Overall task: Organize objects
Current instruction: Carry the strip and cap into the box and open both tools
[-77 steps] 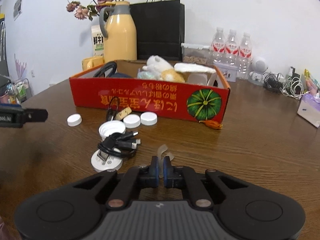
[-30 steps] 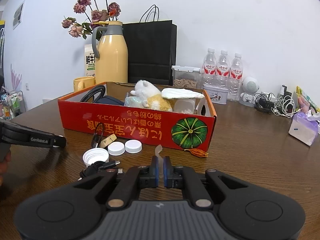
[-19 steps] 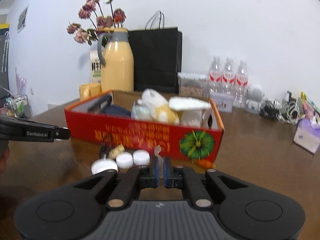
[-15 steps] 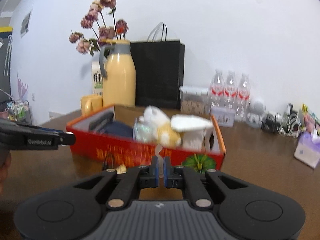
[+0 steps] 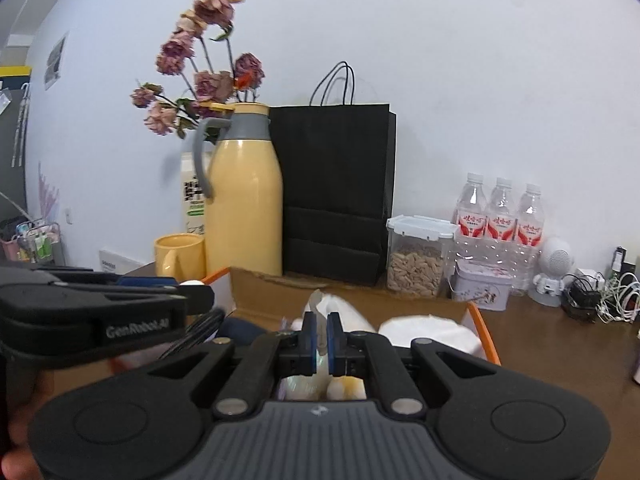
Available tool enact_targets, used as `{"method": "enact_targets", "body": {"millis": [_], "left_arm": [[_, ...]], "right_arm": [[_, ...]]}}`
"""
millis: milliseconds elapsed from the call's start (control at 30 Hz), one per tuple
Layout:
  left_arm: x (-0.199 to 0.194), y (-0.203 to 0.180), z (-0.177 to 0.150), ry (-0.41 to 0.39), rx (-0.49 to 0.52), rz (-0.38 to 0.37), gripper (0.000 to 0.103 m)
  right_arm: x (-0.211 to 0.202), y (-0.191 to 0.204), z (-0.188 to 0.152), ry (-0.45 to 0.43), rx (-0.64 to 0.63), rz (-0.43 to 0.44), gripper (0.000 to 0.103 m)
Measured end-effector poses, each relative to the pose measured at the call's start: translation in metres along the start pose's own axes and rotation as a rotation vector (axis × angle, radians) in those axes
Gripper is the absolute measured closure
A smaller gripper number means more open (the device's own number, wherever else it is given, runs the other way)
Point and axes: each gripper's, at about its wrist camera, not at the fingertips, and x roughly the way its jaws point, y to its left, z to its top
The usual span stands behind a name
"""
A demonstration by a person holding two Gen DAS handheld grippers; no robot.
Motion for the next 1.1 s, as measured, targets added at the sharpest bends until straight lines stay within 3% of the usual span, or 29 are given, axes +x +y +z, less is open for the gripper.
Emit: {"method": "enact_targets", "body": {"millis": [233,400,500,567,600,667,733,767,800,833,867,900,933,1100], "left_arm": [[0.040,-0.001,-0.009,0.045,0.017,0.016,0.074],[0.033,-0.001,-0.012,0.018,0.038,0.020,0.074],[0.027,-0.002,-0.013,-0.003,0.049,0.022,0.074],[0.023,-0.003,-0.013,-0.018,0.057,0.032,0.067],[0.021,-0.003,-0.013,-0.026,0.056,0.033,0.062],[0.018,-0.001,-0.012,-0.040,0.044,0.047,0.029],[0.015,0.001,-0.011,-0.058,0.040,0.062,0.025],[0.013,0.002,-0.010,-0.064,0.035,0.063,0.019],[0.011,0.004,-0.009,-0.070,0.028,0.065,0.013],[0.009,0.006,-0.008,-0.079,0.021,0.075,0.000],[0.006,0.007,-0.008,-0.098,0.009,0.092,0.000],[0.004,0.008,-0.008,-0.107,0.003,0.100,0.000],[0.003,0.009,-0.008,-0.106,0.000,0.099,0.000],[0.002,0.012,-0.008,-0.095,-0.005,0.097,0.000]], "right_arm": [[0.041,-0.011,-0.016,0.063,0.042,0.007,0.099],[0.040,-0.011,-0.021,0.069,0.034,0.010,0.098],[0.036,-0.010,-0.021,0.070,0.034,0.002,0.092],[0.032,-0.011,-0.020,0.066,0.038,-0.005,0.091],[0.031,-0.011,-0.020,0.065,0.039,-0.006,0.085],[0.030,-0.013,-0.021,0.062,0.044,-0.010,0.069],[0.030,-0.013,-0.022,0.062,0.047,-0.013,0.050],[0.029,-0.013,-0.022,0.060,0.047,-0.013,0.047],[0.028,-0.013,-0.021,0.057,0.046,-0.014,0.042],[0.027,-0.013,-0.021,0.054,0.045,-0.016,0.032],[0.026,-0.013,-0.021,0.048,0.045,-0.021,0.024],[0.025,-0.013,-0.021,0.043,0.044,-0.026,0.009],[0.023,-0.012,-0.021,0.038,0.040,-0.033,0.003],[0.022,-0.010,-0.021,0.041,0.030,-0.038,0.000]]}}
